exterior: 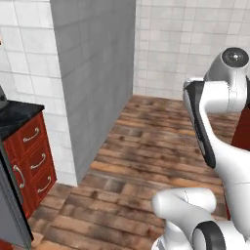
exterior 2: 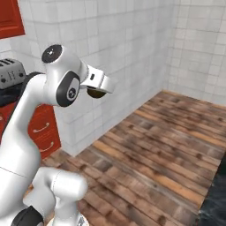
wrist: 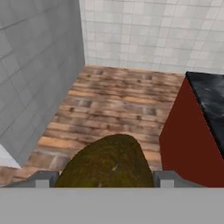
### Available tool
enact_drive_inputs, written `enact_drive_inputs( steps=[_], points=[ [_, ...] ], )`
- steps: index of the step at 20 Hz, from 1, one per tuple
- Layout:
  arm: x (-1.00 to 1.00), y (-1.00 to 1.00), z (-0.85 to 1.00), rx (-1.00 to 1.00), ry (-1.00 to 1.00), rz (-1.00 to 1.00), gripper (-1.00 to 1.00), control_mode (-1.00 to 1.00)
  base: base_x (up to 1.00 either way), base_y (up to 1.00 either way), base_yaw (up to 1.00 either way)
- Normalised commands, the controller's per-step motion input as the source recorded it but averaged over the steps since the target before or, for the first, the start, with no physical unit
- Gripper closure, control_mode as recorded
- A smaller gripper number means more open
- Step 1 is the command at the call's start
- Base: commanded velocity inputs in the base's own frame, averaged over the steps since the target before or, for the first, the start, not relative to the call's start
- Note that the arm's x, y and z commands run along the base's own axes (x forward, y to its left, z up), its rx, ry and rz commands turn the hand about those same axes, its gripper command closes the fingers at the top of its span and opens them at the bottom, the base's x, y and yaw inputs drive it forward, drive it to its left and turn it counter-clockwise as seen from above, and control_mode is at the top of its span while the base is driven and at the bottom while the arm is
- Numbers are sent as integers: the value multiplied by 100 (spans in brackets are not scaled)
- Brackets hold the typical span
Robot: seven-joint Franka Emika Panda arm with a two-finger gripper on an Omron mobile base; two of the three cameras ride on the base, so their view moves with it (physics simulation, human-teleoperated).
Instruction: Take the cheese, steak, and avocado from the fridge and place them on the plate on the dining counter to create an appetizer plate.
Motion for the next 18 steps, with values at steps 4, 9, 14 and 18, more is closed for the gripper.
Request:
enact_drive_inputs(
  steps=[4,9,14,18],
  points=[
    [0,0,0,0,0,0,100,100,100,18,-36],
    [0,0,0,0,0,0,100,100,100,24,-35],
    [0,0,0,0,0,0,100,100,100,22,-35],
    [0,0,0,0,0,0,100,100,100,18,-37]
  ],
)
